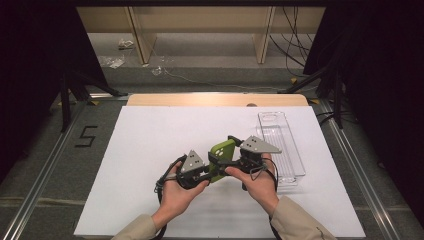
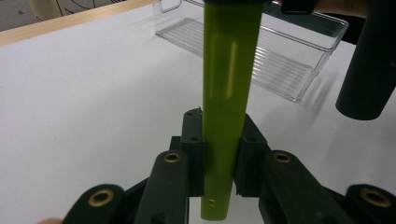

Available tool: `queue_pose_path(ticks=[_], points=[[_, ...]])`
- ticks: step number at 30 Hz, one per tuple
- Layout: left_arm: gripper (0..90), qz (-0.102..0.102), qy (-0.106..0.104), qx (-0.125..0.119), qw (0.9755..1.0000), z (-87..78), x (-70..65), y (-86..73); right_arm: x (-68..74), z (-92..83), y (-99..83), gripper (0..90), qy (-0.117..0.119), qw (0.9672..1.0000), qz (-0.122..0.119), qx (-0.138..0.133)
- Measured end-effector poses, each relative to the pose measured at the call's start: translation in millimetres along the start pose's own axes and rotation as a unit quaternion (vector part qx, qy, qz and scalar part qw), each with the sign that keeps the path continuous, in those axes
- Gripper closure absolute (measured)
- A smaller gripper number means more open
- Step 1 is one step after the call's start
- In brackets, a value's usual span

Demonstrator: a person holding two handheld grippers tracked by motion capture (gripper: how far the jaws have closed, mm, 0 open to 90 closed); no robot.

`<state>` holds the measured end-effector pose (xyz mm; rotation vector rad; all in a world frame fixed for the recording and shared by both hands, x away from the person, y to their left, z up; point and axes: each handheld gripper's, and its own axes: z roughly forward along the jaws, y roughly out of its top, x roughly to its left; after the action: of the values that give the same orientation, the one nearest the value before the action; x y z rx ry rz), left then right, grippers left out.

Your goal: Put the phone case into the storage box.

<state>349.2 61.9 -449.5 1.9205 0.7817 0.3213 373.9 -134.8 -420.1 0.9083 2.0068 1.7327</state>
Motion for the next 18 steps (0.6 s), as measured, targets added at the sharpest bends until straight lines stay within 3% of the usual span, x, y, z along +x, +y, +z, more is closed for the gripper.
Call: queue_pose_path(ticks=[6,18], points=[[76.9,-0.002,0.0,-0.001,1.0,0.3,0.6,-0.6,1.2,-0.3,-0.4,15.9,0.001,1.0,-0.001,0.002],[76.8,-0.002,-0.003,-0.002,1.0,0.1,0.5,-0.4,3.0,-0.8,0.5,17.0,0.0,1.0,-0.006,0.002]])
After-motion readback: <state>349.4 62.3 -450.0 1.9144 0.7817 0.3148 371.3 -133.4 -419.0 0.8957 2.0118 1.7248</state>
